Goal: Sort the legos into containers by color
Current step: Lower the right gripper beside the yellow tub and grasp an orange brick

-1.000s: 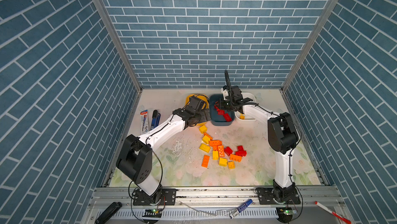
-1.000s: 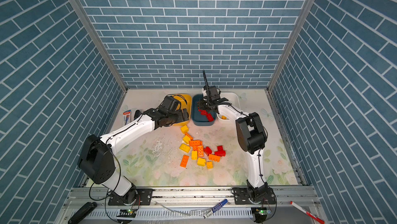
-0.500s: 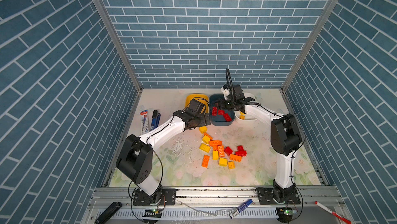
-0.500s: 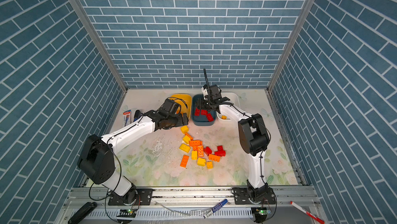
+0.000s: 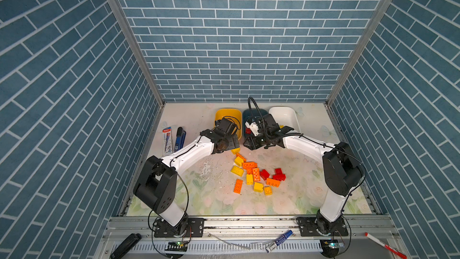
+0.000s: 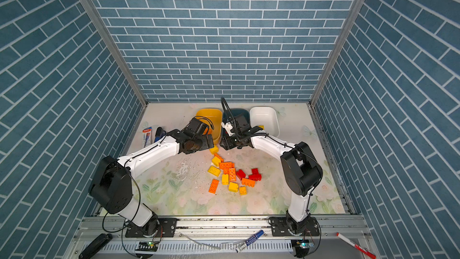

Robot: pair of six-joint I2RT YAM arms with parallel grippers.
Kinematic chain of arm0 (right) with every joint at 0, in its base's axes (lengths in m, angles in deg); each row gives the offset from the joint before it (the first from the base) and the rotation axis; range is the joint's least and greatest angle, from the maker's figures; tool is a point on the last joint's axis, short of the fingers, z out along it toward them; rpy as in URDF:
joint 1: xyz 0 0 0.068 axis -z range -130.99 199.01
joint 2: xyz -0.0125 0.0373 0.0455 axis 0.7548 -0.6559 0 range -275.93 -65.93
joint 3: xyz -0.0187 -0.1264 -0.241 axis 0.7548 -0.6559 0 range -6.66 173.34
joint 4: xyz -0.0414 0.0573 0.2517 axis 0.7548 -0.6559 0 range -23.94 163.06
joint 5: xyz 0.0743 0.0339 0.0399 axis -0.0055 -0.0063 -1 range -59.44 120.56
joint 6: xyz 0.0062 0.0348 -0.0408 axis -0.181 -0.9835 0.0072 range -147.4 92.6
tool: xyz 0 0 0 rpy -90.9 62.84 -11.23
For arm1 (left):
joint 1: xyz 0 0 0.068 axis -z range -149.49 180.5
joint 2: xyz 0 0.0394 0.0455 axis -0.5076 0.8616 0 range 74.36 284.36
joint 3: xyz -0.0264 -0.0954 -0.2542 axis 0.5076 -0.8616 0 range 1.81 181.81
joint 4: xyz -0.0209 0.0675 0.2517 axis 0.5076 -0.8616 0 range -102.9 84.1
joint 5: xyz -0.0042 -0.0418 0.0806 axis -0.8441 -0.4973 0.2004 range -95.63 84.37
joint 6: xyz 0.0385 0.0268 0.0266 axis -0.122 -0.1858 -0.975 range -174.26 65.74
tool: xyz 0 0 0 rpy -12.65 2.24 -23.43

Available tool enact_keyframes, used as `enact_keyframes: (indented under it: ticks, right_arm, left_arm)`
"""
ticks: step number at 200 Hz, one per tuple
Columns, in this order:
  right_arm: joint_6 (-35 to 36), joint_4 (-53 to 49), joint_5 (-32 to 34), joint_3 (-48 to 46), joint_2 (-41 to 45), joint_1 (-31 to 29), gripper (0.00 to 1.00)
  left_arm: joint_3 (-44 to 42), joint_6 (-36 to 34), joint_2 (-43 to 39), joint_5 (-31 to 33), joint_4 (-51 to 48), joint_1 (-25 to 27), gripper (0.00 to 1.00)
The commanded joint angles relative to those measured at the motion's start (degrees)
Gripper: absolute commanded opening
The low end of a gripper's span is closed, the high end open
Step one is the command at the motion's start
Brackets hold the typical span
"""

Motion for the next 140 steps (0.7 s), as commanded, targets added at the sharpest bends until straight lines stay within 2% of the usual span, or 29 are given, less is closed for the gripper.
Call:
enact_keyframes:
  ticks: [1,69,114,140]
  right_arm:
    - [5.5,-3.1,0.3,-0.9,-0.3,-1.5,0.59]
    - [5.4,-6.0,3.1,6.1,-7.4,-5.0,0.56]
    - [4.5,-8.2,3.5,9.7,-11.3,-6.1,0.52]
    - [2.9,-9.2,6.5,11.6,-13.4,-6.7,0.48]
  left_arm:
    - [-1.9,3.0,-2.4,3.0,-1.0,-1.1,0.99]
    - [-8.1,6.0,-6.7,2.7,0.3,-4.8,0.99]
    - [-9.7,6.5,-7.4,2.7,0.9,-5.1,0.99]
    - [-9.9,6.7,-7.3,2.7,1.1,-5.1,0.99]
